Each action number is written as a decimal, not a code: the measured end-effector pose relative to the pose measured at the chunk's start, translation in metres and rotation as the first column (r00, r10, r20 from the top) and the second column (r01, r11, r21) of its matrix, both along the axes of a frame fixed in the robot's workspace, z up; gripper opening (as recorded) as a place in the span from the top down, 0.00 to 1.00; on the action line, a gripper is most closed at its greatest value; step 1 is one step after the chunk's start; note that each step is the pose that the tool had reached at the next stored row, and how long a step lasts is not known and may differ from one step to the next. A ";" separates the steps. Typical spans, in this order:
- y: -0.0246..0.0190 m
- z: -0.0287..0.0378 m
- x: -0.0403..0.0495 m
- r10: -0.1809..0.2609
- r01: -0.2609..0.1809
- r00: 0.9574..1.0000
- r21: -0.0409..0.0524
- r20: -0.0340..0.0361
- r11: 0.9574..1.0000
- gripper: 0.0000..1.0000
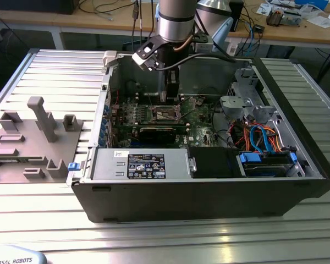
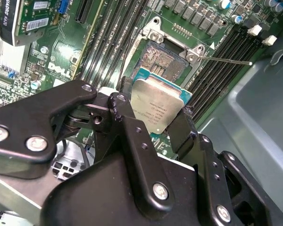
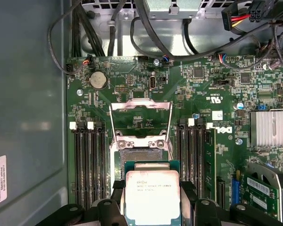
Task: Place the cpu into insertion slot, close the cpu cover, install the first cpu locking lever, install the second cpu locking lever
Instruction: 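Place the cpu into insertion slot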
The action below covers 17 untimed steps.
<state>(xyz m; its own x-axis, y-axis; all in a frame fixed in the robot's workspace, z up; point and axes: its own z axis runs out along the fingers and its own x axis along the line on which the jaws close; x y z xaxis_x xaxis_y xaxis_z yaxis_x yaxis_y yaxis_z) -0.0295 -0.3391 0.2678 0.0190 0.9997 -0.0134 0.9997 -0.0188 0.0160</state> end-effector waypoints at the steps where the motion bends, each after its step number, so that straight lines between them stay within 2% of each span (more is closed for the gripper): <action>1: 0.0000 -0.0004 0.0000 0.000 0.000 1.000 0.000 0.000 1.000 0.45; 17: 0.0000 -0.0045 0.0000 0.000 0.000 1.000 0.000 0.000 1.000 0.45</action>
<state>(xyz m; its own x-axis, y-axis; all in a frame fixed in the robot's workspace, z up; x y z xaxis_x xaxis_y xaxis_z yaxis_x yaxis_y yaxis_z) -0.0295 -0.3391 0.2633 0.0190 0.9997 -0.0134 0.9997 -0.0188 0.0161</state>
